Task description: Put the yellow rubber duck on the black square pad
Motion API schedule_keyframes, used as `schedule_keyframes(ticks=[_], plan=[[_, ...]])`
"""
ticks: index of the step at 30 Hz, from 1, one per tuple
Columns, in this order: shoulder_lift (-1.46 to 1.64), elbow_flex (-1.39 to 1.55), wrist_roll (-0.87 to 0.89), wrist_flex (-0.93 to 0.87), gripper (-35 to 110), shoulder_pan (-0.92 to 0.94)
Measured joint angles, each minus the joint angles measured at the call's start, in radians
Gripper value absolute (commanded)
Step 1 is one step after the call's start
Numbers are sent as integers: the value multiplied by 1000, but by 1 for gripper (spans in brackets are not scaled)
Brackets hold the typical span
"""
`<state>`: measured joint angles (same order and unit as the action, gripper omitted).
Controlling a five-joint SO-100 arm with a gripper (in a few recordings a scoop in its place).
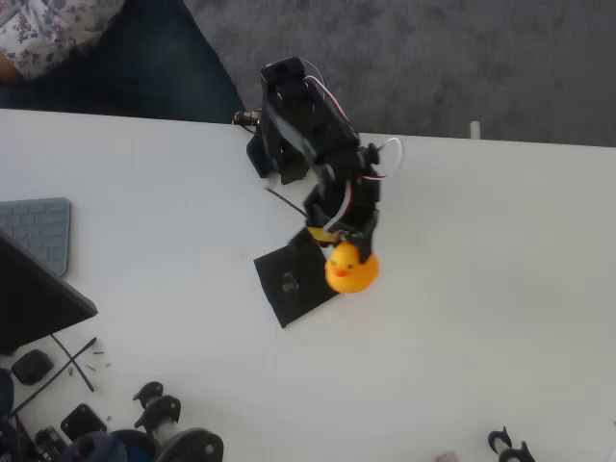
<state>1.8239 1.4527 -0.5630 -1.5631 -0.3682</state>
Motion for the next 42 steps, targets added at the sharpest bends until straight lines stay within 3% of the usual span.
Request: schedule_keyframes(ticks=[9, 17, 30, 42], plan=[[34, 0, -9, -150, 6, 270], [34, 49, -12, -167, 6, 351], [34, 462, -14, 152, 6, 353], [35, 500, -14, 184, 6, 353]])
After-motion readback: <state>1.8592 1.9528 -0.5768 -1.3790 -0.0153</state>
